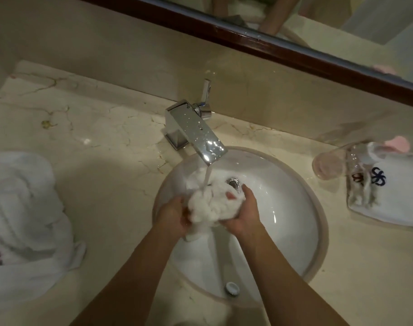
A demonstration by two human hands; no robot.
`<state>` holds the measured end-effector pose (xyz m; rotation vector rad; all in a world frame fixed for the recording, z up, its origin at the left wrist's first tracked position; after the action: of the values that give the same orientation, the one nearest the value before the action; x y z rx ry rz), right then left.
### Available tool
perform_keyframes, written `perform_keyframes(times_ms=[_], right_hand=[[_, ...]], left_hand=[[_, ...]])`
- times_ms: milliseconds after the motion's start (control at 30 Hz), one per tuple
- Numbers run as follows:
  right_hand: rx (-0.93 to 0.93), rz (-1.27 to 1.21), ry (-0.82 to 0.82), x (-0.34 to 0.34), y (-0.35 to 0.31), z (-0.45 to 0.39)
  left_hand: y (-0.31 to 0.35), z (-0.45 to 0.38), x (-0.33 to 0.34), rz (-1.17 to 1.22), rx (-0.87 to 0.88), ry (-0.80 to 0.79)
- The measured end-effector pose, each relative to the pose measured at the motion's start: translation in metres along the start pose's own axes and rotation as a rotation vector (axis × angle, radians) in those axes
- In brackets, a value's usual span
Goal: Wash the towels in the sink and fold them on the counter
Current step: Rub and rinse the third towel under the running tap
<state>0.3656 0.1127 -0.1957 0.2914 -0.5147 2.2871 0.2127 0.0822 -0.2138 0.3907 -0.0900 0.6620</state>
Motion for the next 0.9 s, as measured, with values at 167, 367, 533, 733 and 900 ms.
perform_keyframes(times_ms=[167, 367, 533, 733, 900], right_hand=[[0.164, 0.068, 0.032, -0.045, 0.032, 0.003], [0.235, 0.430, -0.279, -0.047, 0.022, 0.025], [0.231, 0.840, -0.229, -0.042, 0.005, 0.032], [-0.003, 1.405, -0.105, -0.029, -0.012, -0.005], [-0.304, 1.065, 0.029, -0.025, -0.010, 0.001]], left_hand=[[-0.029, 0.010, 0.015, -0.279, -0.211, -0.196], [0.005, -0.003, 0.004, -0.795, 0.102, -0.050], [0.053, 0.030, 0.052, -1.576, 0.775, 0.133], [0.065, 0.026, 0.076, -1.396, 0.955, -0.018], [0.062, 0.010, 0.051, -1.285, 0.868, 0.089]])
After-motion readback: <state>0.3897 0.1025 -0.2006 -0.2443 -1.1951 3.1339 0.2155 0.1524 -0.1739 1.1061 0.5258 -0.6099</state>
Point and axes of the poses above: each hand's wrist, its own z-axis away from the middle knuckle, its own x-axis out of the palm, y = z × x, the point moved 5 cm from there along -z, towards the middle knuckle, and after that the axes turned 5 degrees about -z, right-handed, at the moved point
